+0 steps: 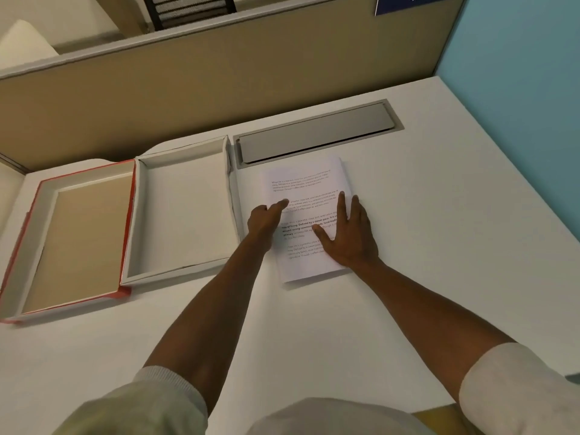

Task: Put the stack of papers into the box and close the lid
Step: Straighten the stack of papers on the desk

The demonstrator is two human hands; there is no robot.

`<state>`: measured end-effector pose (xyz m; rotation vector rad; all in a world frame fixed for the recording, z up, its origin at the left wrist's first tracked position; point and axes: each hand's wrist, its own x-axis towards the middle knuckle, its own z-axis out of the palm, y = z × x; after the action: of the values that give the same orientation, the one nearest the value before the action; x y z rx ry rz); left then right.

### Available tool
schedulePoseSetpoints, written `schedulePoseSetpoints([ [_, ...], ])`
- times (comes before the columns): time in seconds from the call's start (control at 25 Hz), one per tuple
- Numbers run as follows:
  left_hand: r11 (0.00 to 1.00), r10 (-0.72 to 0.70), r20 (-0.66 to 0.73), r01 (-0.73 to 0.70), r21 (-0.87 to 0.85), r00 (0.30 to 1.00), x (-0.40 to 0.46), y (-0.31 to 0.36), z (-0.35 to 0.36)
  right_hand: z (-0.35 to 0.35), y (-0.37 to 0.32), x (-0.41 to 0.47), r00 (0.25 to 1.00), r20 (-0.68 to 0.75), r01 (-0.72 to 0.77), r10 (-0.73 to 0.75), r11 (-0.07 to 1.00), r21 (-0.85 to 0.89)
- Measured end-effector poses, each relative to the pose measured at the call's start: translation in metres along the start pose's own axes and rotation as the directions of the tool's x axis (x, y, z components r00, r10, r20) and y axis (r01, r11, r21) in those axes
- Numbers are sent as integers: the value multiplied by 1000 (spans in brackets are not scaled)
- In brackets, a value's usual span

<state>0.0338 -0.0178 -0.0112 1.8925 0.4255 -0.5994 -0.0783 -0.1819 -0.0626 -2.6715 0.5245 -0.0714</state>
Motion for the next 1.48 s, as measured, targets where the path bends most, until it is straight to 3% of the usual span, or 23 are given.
schedulePoseSetpoints([
  [0.2, 950, 225, -116, -192, 248, 967, -16, -8, 16, 0, -1, 6, 1000, -24, -8, 8, 1000, -10],
  [0.36, 881, 388, -68, -348, 319, 919, -28, -19, 8, 7, -2, 6, 1000, -15, 13, -13, 1000, 4],
  [0.52, 931, 329, -17, -322, 175, 944, -43, -9, 19, 3, 3, 6, 999, -40, -18, 18, 1000, 3],
  [0.64, 978, 210, 14, -209, -25, 978, -38, -7, 13, 3, -1, 4, 999, -41, -14, 14, 1000, -13],
  [0.8, 957, 78, 27, -67, -282, 997, -32, -5, 7, 2, 1, 3, 999, -36, -14, 14, 1000, 8],
  [1.04, 966, -188, 87, 200, -165, 978, -5, 17, -3, 3, 3, 3, 999, -49, 4, -2, 999, 40],
  [1.12, 962, -199, 122, 217, -166, 972, 0, 18, -3, 4, 4, 4, 999, -46, 5, -3, 999, 48],
  [1.24, 974, -162, 88, 174, -146, 983, 3, 13, 5, 5, 4, 4, 999, -51, -1, 2, 1000, 22],
  [1.4, 999, 48, -113, -47, 5, 992, -1, -3, 23, 7, 3, 5, 998, -62, -10, 11, 1000, 8],
  [1.48, 996, 90, -129, -88, 23, 988, -2, -8, 24, 7, 3, 5, 998, -64, -7, 7, 1000, 1],
])
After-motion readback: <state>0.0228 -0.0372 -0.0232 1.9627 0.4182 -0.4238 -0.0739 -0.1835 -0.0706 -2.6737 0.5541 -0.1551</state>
